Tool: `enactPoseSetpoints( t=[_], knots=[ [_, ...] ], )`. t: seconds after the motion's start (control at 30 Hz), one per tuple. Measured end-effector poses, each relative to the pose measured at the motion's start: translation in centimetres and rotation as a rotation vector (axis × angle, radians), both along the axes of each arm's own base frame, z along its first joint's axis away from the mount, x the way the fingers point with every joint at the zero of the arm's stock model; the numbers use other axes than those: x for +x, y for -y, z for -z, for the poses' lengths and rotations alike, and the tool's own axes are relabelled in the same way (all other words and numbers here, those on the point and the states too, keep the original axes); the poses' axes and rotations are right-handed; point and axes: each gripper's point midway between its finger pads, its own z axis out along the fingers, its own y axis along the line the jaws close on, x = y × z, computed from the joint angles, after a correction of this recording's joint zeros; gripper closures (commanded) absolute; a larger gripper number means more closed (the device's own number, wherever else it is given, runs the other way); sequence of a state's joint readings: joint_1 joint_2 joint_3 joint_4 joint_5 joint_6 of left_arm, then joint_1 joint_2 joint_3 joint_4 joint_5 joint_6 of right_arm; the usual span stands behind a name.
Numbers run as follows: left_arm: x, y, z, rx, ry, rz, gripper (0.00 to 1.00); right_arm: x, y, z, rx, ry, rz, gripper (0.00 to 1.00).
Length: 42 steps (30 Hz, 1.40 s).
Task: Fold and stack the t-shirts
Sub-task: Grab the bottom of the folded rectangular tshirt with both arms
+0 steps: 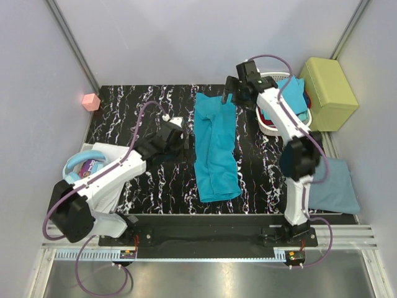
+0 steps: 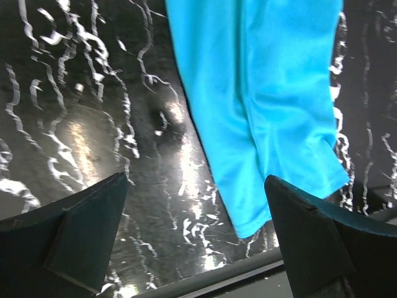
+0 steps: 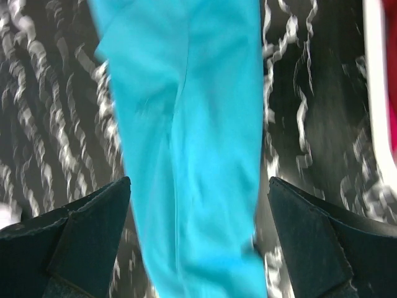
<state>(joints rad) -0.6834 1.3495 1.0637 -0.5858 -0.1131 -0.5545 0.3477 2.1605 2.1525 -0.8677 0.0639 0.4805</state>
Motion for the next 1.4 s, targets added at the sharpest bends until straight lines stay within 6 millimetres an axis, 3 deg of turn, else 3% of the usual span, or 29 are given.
enactPoseSetpoints(
  t=[0.1, 0.2, 0.27, 0.4, 0.53, 0.67, 0.83, 1.13, 1.2, 1.4],
  knots=[
    [-1.3, 0.8, 1.0, -0.033, -0.005, 0.016, 0.07, -6.1, 0.4, -4.1, -0.017, 0.068, -0.022, 0.07],
    [-3.0, 2.7, 2.8, -0.019, -0.046, 0.071, 0.1, -12.5, 1.5, -5.6, -0.004, 0.092, -0.028, 0.13],
    [-3.6, 4.4, 4.3, -0.002, -0.073, 0.106, 0.11, -15.8, 2.7, -4.8, 0.0, 0.074, -0.01, 0.16],
    [-4.9, 7.0, 7.5, 0.061, -0.136, 0.164, 0.12, -20.6, 4.2, -0.7, -0.023, -0.019, 0.015, 0.28],
    [-6.2, 9.1, 8.9, 0.083, -0.166, 0.205, 0.14, -24.8, 5.1, 3.1, -0.046, -0.12, 0.014, 0.41],
    [-6.8, 10.2, 8.9, 0.075, -0.168, 0.216, 0.16, -26.8, 5.6, 4.2, -0.036, -0.147, 0.017, 0.57],
    [-6.9, 10.0, 9.4, 0.084, -0.188, 0.192, 0.16, -28.5, 4.9, 5.6, -0.01, -0.187, -0.013, 0.76],
    [-7.5, 9.0, 10.1, 0.112, -0.215, 0.171, 0.17, -31.3, 1.8, 8.3, 0.025, -0.256, -0.098, 0.83],
    [-8.0, 8.3, 10.8, 0.13, -0.234, 0.163, 0.17, -31.9, 1.4, 9.2, 0.018, -0.277, -0.108, 0.88],
    [-9.3, 6.3, 12.2, 0.18, -0.278, 0.151, 0.17, -33.2, 0.4, 11.7, -0.004, -0.332, -0.116, 0.9]
  ],
)
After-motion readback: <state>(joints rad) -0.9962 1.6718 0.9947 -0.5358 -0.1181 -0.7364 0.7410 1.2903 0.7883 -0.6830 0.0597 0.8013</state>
